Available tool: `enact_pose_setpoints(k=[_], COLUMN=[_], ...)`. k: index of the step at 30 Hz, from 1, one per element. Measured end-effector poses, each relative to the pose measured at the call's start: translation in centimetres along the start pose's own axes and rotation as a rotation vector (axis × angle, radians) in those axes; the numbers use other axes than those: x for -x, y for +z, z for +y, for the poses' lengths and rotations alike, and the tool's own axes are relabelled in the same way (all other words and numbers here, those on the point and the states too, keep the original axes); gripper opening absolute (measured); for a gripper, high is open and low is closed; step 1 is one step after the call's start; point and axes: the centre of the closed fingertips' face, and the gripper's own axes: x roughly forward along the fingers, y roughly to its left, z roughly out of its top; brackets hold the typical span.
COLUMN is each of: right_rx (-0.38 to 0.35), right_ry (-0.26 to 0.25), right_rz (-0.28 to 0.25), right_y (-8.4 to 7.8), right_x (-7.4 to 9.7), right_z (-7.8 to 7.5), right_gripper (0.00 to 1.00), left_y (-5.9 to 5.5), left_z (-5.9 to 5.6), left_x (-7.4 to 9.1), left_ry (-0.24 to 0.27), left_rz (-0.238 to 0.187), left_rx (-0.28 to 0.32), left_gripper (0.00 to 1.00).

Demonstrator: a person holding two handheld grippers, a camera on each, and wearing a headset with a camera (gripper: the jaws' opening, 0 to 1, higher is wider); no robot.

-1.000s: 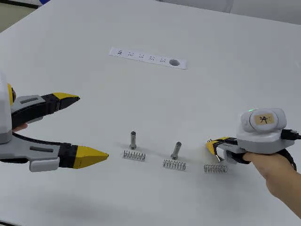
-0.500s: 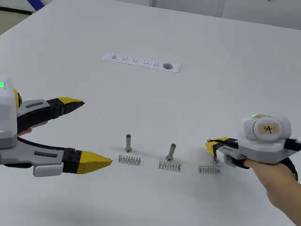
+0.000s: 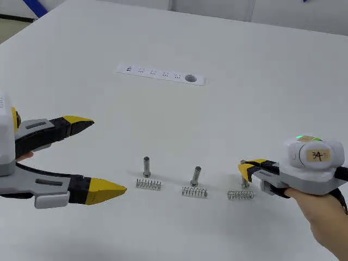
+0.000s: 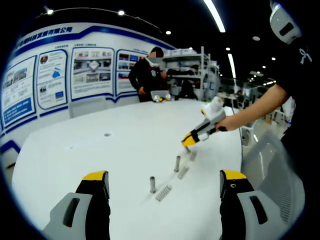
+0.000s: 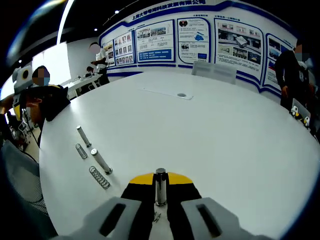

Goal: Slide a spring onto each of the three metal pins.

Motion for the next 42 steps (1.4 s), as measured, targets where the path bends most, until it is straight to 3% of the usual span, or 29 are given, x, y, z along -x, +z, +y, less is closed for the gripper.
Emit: enact_pose_setpoints(k=[18,23,26,30,42], right_rx=[-0.031,-0.002,-0.036,0.008,0.028], right_ry=[0.023,0.031,0.048,0.049,0.074], right_rz=[-0.104,-0.101,-0.091,-0.072,-0.037], right_y=[-0.2,-0.2,-0.4,-0.3,-1.1], right_x=[1.0,1.1,1.2,1.2,1.6], right_z=[0.7,1.0,1.3,1.2,1.6], right_gripper=[0.08,0.08,0.09,0.09,0.12], left_y=[0.2,0.2,0.3,0.4,0.3], left_z=[-0.3,-0.5,-0.6,-0.6,-0.7], left_x=[-0.3,-0.4,-0.5,-0.5,-0.2], left_ry=[-0.014,-0.017,-0.019,-0.021,-0.019], left_rz=[0.008,0.009,0.008,0.006,0.005], left_rx=[-0.007,-0.006,-0.006,-0.007,-0.007], left_gripper=[0.93,0.93,0.93,0.93,0.93])
